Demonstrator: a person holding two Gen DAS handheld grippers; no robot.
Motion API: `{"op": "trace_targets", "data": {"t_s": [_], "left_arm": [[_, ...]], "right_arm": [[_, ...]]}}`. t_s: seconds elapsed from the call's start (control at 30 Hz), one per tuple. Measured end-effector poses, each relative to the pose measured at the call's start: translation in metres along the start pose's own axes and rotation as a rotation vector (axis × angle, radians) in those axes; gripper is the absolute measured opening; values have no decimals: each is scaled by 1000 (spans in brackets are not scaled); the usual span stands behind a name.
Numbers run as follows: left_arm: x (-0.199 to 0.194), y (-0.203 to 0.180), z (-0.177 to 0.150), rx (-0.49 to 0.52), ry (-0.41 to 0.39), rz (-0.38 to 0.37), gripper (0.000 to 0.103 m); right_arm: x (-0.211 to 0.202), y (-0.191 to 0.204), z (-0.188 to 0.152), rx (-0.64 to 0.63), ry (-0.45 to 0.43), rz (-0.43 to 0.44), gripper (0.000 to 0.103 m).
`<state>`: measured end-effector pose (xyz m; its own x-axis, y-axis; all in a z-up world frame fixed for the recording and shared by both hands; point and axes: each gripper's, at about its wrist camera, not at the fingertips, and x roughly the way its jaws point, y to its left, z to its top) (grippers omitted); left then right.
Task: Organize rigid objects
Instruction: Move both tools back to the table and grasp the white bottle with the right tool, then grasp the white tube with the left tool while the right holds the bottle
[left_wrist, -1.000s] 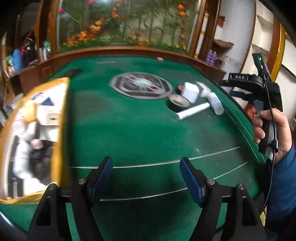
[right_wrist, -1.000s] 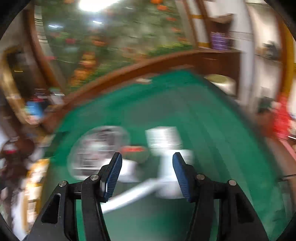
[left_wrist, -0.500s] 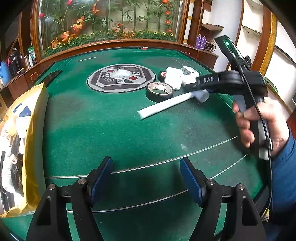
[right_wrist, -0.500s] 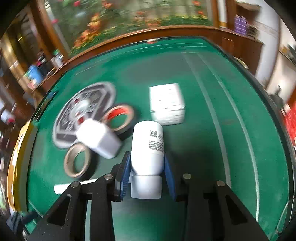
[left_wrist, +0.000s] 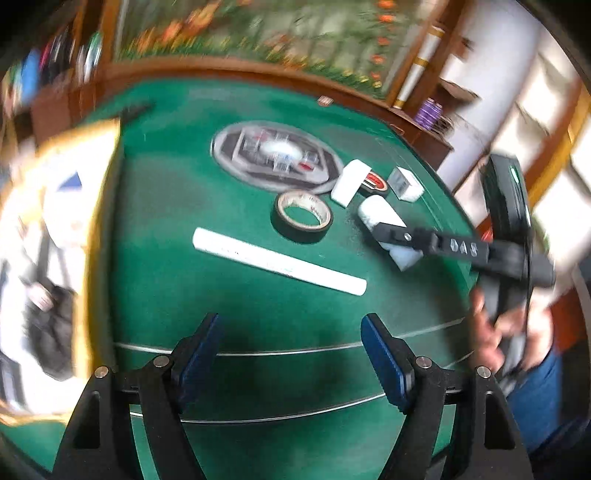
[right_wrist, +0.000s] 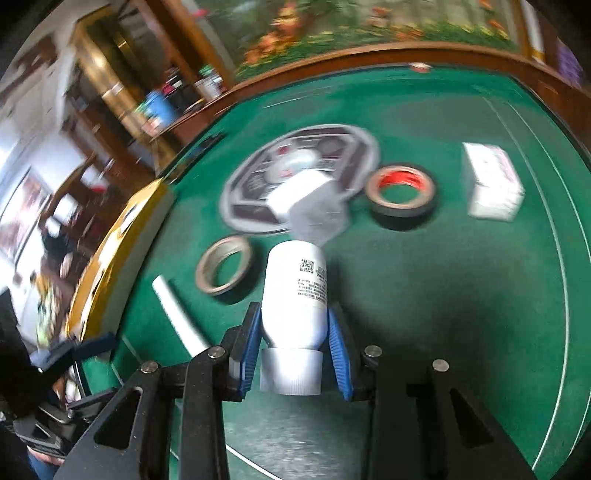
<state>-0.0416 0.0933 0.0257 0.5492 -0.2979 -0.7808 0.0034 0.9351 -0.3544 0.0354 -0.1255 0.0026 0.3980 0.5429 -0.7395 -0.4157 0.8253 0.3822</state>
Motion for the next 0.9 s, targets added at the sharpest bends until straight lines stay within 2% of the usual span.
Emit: {"op": "trace_targets", "data": {"t_s": [0.1, 0.2, 0.33, 0.4, 0.47, 0.5, 0.53, 0.57, 0.6, 0.63, 0.7, 0.83, 0.87, 0.9], "left_arm": [[19, 6, 13, -123, 68, -26, 80], [33, 7, 29, -215, 84, 10, 81], [48, 1, 46, -237, 75, 73, 83], [52, -3, 48, -183, 71, 81, 82], [51, -8, 44, -98, 61, 106, 68], [50, -8, 43, -62, 55, 123, 50], [48, -7, 42, -44, 50, 110, 39], [46, -2, 39, -41, 53, 53, 34], [42, 2, 37, -44, 55, 30, 27], [39, 4, 35, -32, 57, 39, 13], [38, 5, 29, 5, 63, 86, 9], [31, 9, 23, -4, 68, 81, 10], [28, 10, 24, -27, 52, 63, 11], [26, 10, 25, -44, 42, 36, 21]], "right_arm": [[-2, -13, 4, 55, -11, -8, 33], [-8, -19, 2, 93, -36, 2, 33], [-6, -22, 9, 124, -54, 20, 34], [-10, -25, 9, 132, -59, 34, 33], [-13, -28, 11, 132, -60, 51, 33], [-14, -27, 12, 132, -60, 57, 34], [-14, -26, 11, 128, -58, 64, 34], [-12, -26, 12, 127, -55, 68, 34], [-11, -25, 11, 128, -51, 71, 34], [-10, -24, 11, 127, -44, 74, 34], [-7, -21, 13, 118, -36, 82, 34], [-6, -15, 12, 101, -31, 87, 34], [-5, -15, 12, 101, -29, 84, 34], [-4, -14, 12, 97, -27, 79, 34]]}}
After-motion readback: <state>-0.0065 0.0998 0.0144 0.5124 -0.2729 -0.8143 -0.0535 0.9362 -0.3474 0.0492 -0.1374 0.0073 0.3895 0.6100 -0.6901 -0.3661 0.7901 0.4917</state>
